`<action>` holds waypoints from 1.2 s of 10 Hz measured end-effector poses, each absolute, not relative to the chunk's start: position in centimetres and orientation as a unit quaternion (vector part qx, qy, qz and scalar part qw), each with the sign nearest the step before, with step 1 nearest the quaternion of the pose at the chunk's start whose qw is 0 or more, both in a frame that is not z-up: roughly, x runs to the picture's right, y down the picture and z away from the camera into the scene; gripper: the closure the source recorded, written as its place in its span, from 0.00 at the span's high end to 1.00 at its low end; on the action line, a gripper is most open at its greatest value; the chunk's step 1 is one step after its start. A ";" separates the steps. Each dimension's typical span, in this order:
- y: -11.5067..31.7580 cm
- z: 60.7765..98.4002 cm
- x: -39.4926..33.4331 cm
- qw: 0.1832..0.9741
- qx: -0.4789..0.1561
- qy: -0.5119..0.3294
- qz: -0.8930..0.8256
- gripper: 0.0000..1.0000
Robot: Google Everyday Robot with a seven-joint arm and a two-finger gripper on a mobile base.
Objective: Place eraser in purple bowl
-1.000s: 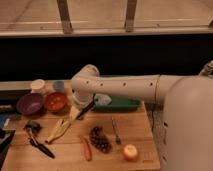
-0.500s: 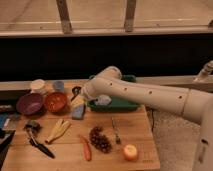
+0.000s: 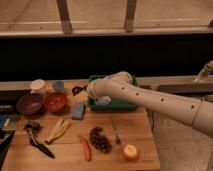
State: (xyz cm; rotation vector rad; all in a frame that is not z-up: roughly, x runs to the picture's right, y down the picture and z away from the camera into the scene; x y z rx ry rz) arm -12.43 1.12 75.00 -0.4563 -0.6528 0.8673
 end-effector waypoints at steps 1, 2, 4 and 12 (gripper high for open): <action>1.1 75.1 -12.3 0.833 -0.215 -0.307 0.408 0.00; 0.8 75.4 -12.3 0.835 -0.216 -0.305 0.404 0.00; -0.6 77.0 -14.2 0.849 -0.223 -0.294 0.378 0.00; -2.6 81.9 -21.5 0.901 -0.278 -0.221 0.250 0.00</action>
